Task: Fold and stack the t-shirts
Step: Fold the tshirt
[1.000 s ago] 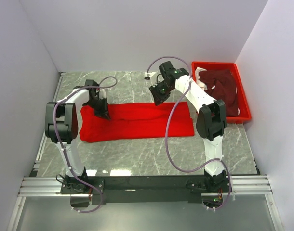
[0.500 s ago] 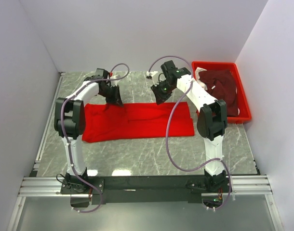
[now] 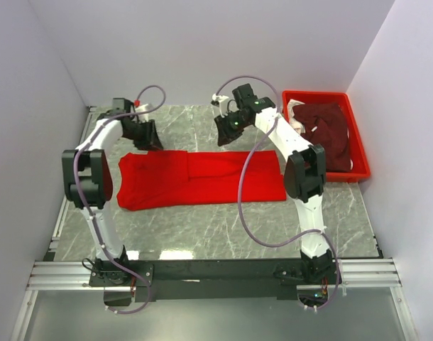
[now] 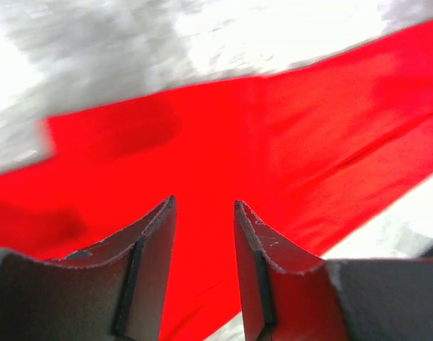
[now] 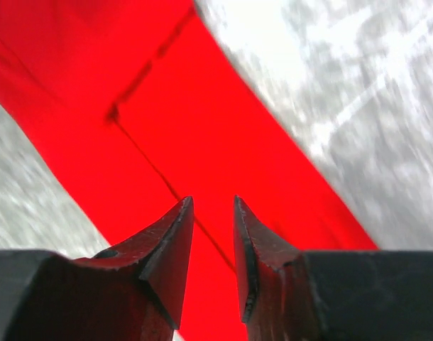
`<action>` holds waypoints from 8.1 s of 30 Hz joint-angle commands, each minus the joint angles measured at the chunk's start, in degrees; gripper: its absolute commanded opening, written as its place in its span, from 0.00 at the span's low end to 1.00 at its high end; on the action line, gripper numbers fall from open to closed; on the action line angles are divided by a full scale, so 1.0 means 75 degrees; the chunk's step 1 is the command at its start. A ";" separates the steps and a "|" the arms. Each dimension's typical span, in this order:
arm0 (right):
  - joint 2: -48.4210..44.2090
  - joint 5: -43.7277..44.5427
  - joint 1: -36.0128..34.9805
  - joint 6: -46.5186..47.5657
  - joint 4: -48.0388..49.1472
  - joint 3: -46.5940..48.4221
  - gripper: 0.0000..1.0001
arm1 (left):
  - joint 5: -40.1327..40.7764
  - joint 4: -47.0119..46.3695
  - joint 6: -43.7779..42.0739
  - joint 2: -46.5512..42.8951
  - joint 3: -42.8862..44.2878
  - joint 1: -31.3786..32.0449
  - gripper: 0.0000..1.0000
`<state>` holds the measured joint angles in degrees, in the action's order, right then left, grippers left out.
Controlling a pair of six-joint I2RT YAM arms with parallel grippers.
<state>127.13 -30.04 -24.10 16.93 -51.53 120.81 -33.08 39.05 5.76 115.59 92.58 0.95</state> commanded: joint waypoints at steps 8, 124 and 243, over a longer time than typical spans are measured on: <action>0.0733 -0.1010 -0.0666 -0.1449 0.1258 0.0744 0.37 | 0.1235 0.1144 -0.1869 0.0802 0.1701 -0.0736 0.48; -0.2678 0.1027 -0.0879 0.1903 -0.2153 -0.4638 0.23 | 0.2445 0.0159 -0.2152 0.2534 0.4566 -0.0537 0.25; -0.3151 0.2073 -0.0947 0.0426 0.1805 -0.1376 0.63 | -0.1752 -0.1272 -0.2019 -0.4251 -0.1340 -0.0008 0.99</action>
<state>118.41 -11.88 -30.63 20.36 -47.03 112.49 -42.19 29.30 1.04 92.84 82.52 3.49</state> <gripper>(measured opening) 0.603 0.973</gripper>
